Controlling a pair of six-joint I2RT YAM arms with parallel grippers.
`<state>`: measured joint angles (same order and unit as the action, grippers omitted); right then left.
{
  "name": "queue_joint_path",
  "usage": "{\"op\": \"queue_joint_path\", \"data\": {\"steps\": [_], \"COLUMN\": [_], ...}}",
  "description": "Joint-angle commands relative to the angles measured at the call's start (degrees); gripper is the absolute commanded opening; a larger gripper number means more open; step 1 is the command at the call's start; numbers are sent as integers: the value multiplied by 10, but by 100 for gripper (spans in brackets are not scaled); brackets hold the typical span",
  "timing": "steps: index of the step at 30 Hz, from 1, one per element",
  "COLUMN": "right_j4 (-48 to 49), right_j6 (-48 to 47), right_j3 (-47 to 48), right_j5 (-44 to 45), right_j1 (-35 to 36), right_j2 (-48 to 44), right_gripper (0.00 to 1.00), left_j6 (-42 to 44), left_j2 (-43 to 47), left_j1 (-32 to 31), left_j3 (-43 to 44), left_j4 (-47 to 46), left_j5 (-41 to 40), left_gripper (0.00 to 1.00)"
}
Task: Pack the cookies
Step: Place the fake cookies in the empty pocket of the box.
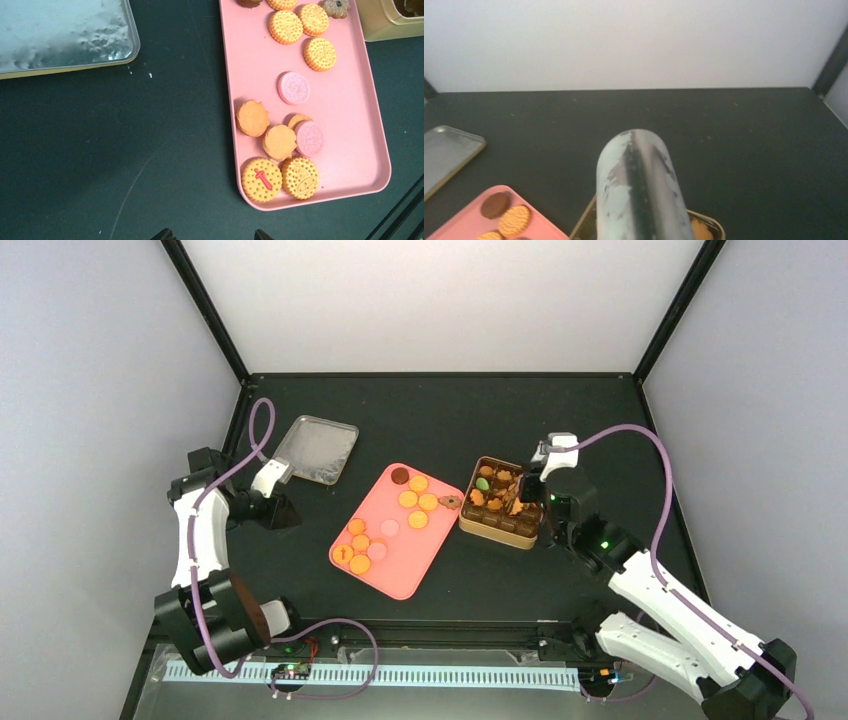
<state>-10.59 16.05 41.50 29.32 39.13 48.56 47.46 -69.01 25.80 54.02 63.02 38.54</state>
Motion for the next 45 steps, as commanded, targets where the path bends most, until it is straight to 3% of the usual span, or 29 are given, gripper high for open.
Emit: {"op": "queue_joint_path", "data": {"steps": [1, 18, 26, 36, 45], "right_j4": [-36, -28, -30, -30, -50], "right_j6": [22, 45, 38, 13, 2], "right_j3": [-15, -24, -22, 19, 45], "right_j5": [60, 115, 113, 102, 84], "right_j1": [-10, -16, -16, -17, -17], "right_j2": [-17, -4, -9, -10, 1], "right_gripper": [17, 18, 32, 33, 28], "left_j6": [6, 13, 15, 16, 18], "left_j2": [-7, -1, -1, 2, 5], "left_j1": [1, 0, 0, 0, 0], "left_j3": [21, 26, 26, 32, 33], "left_j4": [7, 18, 19, 25, 30], "left_j5": [24, 20, 20, 21, 19], "left_gripper": [43, 43, 45, 46, 46]}}
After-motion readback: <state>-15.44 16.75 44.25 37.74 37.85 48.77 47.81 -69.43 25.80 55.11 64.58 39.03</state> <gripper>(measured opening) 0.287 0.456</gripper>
